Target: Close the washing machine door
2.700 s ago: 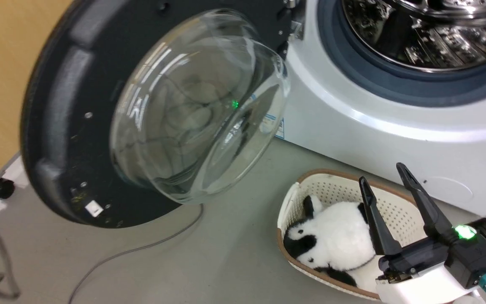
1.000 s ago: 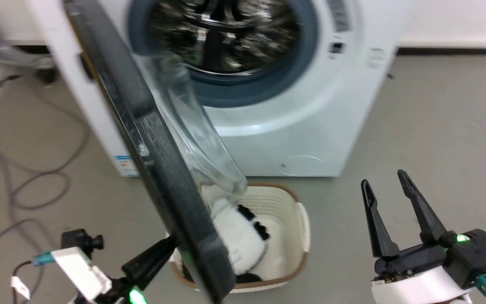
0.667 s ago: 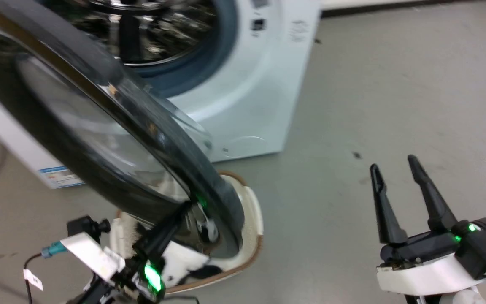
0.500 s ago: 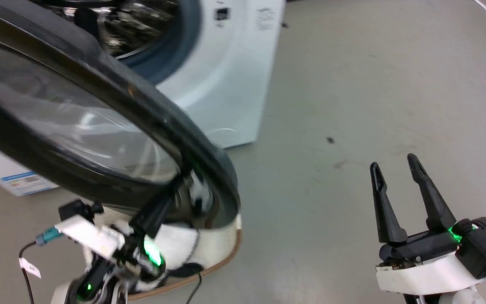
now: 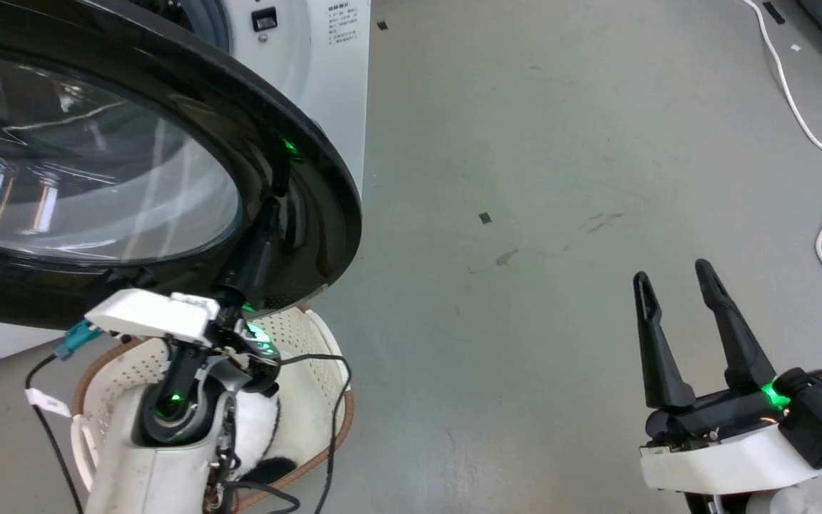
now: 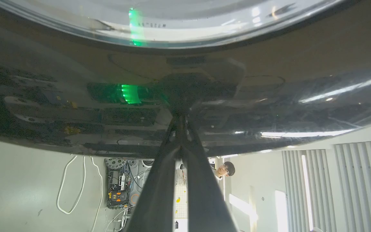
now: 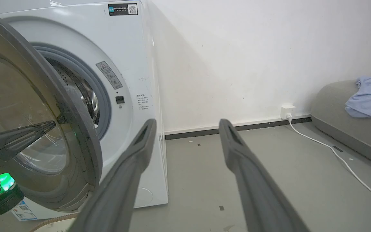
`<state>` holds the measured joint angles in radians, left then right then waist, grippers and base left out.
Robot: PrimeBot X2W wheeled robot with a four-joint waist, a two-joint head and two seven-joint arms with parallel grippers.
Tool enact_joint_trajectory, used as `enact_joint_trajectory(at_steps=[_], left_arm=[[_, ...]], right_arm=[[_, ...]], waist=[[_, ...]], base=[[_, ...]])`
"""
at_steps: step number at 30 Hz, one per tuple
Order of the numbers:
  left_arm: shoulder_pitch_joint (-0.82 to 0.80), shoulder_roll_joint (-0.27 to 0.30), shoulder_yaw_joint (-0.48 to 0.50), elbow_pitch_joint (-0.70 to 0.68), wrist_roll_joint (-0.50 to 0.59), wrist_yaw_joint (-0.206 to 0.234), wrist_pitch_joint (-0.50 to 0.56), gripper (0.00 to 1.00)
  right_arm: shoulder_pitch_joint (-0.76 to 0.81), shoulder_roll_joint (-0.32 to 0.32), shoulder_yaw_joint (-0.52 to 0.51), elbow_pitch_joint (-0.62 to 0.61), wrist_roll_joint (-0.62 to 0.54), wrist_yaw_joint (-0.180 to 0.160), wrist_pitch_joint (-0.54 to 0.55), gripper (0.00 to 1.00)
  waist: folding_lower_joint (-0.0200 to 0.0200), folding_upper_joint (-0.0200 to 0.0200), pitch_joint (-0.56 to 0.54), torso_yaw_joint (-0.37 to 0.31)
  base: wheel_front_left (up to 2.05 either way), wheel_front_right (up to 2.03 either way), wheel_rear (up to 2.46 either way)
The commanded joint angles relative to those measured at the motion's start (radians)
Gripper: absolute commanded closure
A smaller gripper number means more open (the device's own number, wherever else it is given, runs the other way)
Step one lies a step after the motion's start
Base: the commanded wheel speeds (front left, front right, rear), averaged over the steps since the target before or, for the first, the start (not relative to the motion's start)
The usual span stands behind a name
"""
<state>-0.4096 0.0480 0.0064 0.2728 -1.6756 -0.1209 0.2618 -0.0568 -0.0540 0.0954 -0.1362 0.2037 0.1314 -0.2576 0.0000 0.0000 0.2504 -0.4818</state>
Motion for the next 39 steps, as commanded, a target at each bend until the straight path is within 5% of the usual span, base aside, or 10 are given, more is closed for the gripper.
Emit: enact_joint_trajectory(at_steps=[1,9,15,23,29,33,39], left_arm=[[-0.01,0.002,-0.005,0.007,-0.006,-0.009,-0.005,1.0],[0.088,0.029,-0.114,-0.038,0.101,-0.01,0.028,1.0],[0.235,0.171,-0.269,-0.114,0.328,-0.01,0.05,1.0],[0.297,0.328,-0.311,-0.142,0.69,-0.009,-0.254,1.0],[0.318,0.325,-0.253,-0.198,0.903,0.039,-0.504,1.0],[0.368,0.277,-0.181,-0.262,1.032,0.072,-0.522,1.0],[0.463,0.153,-0.117,-0.341,1.241,0.066,-0.523,1.0]], right_arm=[[-0.001,0.004,-0.002,0.001,-0.001,-0.001,-0.004,0.0],[0.014,0.004,-0.012,0.002,-0.012,-0.001,-0.004,0.0],[0.036,0.004,-0.026,0.004,-0.038,-0.001,-0.004,0.0],[0.056,0.004,-0.061,-0.002,-0.064,-0.001,-0.004,0.0],[0.062,0.002,-0.07,-0.009,-0.068,-0.001,-0.004,0.0],[0.07,-0.011,-0.067,-0.011,-0.07,-0.001,-0.004,0.0],[0.093,-0.019,-0.063,-0.003,-0.077,-0.001,-0.004,0.0]], waist=[[0.0,0.0,-0.008,0.005],[0.0,0.0,-0.065,0.078],[0.0,0.0,-0.114,0.176],[0.0,0.0,-0.163,0.309],[0.0,0.0,-0.188,0.385],[0.0,0.0,-0.205,0.418],[0.0,0.0,-0.227,0.447]], base=[[0.0,0.0,0.0],[0.0,0.0,0.0],[0.0,0.0,0.0],[0.0,0.0,0.0],[0.0,0.0,0.0],[0.0,0.0,0.0],[0.0,0.0,0.0]])
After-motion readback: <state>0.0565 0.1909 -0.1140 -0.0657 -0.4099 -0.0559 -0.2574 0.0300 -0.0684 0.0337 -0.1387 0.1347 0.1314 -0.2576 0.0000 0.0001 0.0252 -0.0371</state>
